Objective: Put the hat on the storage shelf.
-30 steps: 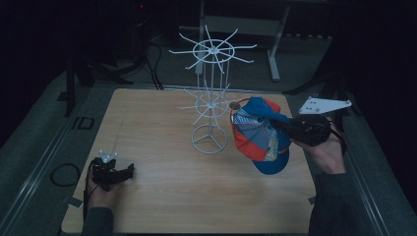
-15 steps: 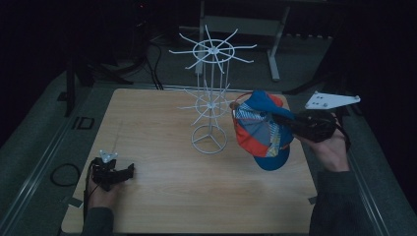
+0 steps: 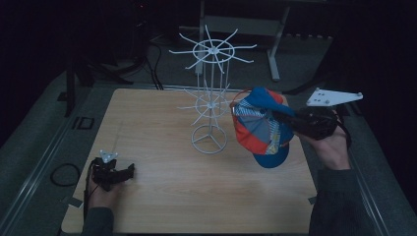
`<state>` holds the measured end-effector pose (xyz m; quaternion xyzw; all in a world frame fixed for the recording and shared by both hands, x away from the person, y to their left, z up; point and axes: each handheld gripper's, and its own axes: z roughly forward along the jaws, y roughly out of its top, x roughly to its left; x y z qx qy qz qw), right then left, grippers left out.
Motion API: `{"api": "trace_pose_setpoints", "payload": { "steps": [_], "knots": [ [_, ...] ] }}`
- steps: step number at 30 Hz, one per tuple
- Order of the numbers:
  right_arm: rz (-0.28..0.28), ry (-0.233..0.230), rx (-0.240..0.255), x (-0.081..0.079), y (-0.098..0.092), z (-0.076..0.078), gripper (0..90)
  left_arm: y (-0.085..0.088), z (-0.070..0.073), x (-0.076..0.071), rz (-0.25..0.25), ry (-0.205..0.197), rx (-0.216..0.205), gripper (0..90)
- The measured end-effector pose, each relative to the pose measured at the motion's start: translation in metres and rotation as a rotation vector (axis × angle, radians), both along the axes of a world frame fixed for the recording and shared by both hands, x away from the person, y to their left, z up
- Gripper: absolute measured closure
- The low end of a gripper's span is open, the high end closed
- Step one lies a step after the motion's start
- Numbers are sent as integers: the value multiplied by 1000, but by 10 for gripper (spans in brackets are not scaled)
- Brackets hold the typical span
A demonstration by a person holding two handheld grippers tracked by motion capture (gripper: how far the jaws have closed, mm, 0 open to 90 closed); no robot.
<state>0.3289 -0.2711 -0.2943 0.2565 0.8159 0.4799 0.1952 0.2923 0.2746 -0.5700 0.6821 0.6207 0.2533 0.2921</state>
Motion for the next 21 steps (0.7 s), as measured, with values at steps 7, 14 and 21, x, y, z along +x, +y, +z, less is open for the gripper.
{"api": "trace_pose_setpoints", "payload": {
  "steps": [7, 14, 21],
  "knots": [
    [3, -6, 28, 1, -2, 6, 884, 0, 0, 0, -1, -1, -1, 150],
    [4, -13, 51, 0, -4, 10, 883, 0, 0, 0, -3, -1, 0, 150],
    [7, -25, 64, -1, -3, 14, 883, 0, 0, 0, -3, -1, 1, 150]
  ]
}}
